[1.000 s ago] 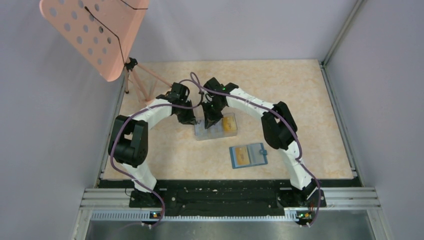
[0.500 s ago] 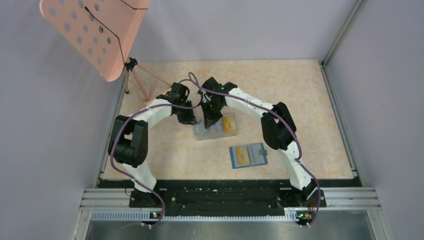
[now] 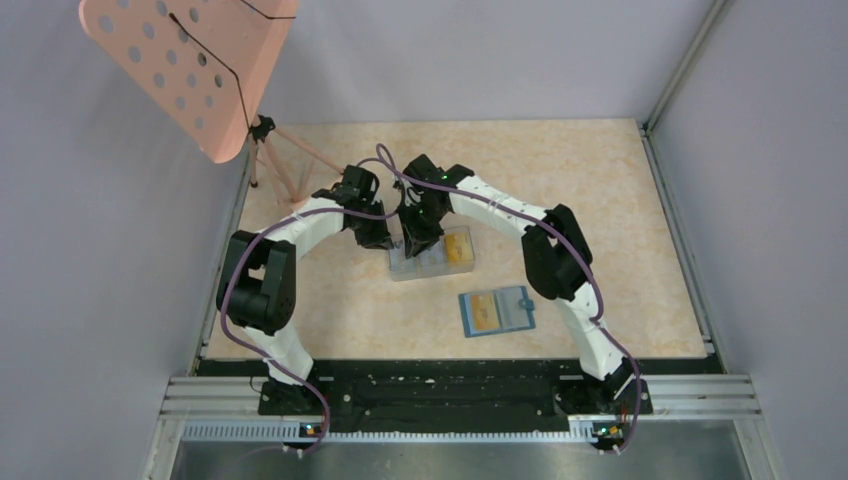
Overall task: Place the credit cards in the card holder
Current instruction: Pick up the credit card from the storage box.
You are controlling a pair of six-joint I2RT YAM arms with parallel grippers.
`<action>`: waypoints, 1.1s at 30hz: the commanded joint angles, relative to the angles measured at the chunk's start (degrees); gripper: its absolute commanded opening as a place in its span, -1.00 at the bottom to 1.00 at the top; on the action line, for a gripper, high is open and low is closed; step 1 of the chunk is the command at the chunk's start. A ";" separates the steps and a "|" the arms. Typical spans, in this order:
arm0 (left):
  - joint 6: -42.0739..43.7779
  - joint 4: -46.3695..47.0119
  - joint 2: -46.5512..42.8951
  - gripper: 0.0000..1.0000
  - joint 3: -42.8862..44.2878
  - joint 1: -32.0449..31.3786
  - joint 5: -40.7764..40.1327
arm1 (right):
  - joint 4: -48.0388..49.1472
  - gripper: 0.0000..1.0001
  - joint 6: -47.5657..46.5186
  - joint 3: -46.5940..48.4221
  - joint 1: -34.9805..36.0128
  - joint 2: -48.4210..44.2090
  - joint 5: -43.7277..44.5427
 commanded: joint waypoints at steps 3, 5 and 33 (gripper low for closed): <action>-0.28 0.47 -0.73 -0.80 0.74 -0.36 0.86 | 1.94 -0.70 -0.97 1.41 1.66 0.28 -3.21; -0.27 0.42 -0.65 -0.81 0.89 -0.37 0.87 | 2.69 -0.80 -0.56 1.23 1.65 -0.31 -3.77; -0.29 0.21 -0.66 -0.81 0.44 -0.53 0.88 | 24.51 -0.65 11.15 -16.44 -1.31 -10.02 -13.46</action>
